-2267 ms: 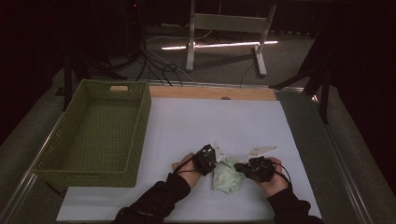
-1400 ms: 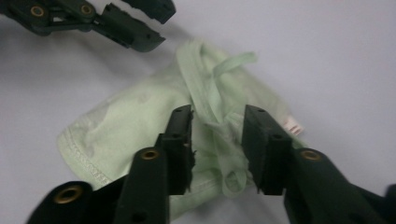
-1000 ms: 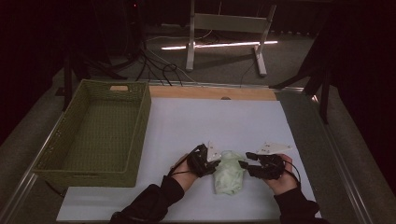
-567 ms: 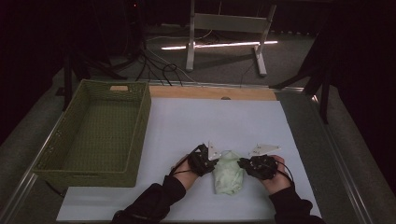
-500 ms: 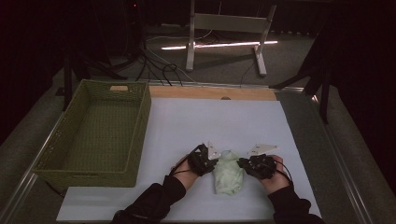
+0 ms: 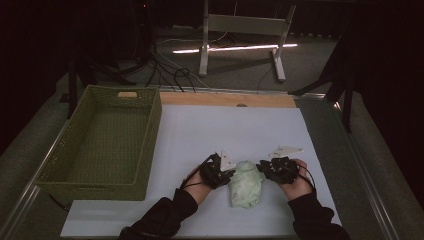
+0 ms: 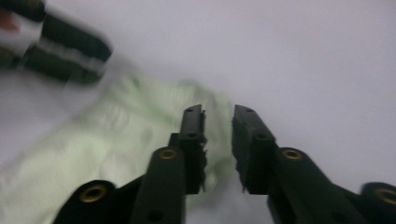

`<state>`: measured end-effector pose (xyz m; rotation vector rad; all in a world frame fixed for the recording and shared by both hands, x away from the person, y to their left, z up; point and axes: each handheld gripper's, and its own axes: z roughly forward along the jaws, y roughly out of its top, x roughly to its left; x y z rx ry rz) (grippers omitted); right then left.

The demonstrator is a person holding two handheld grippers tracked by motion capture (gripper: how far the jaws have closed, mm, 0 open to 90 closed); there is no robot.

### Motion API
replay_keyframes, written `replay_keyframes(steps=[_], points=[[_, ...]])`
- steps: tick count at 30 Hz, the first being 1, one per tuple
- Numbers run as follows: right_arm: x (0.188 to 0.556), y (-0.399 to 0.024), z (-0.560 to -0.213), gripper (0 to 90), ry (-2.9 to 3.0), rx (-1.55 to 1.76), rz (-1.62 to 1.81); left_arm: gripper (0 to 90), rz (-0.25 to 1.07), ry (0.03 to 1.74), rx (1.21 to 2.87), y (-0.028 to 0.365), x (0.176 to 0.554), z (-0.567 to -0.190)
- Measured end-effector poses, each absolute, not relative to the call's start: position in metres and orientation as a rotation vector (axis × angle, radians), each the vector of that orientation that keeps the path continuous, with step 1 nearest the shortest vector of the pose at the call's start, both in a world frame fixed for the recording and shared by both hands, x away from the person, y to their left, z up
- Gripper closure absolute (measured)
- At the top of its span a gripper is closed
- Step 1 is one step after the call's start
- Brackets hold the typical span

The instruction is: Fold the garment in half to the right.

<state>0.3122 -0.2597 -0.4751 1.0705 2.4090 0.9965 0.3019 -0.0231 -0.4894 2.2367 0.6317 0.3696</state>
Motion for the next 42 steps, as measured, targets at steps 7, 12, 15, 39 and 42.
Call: replay_keyframes(steps=[7,12,15,39,42], points=[[0.331,-0.254,-0.469,60.8,2.403,1.098,1.057,76.2,0.309,0.520,2.247,-0.043,0.283,-0.486],[0.341,-0.244,-0.487,55.2,2.448,1.147,1.060,78.3,0.271,0.525,2.267,-0.053,0.284,-0.497],[0.345,-0.239,-0.501,56.4,2.480,1.150,0.989,78.5,0.267,0.539,2.279,-0.054,0.285,-0.502],[0.359,-0.244,-0.499,66.8,2.369,1.170,0.928,78.4,0.253,0.582,2.282,-0.055,0.290,-0.510],[0.362,-0.243,-0.505,59.6,2.399,1.194,0.904,78.4,0.253,0.582,2.283,-0.055,0.291,-0.510]])
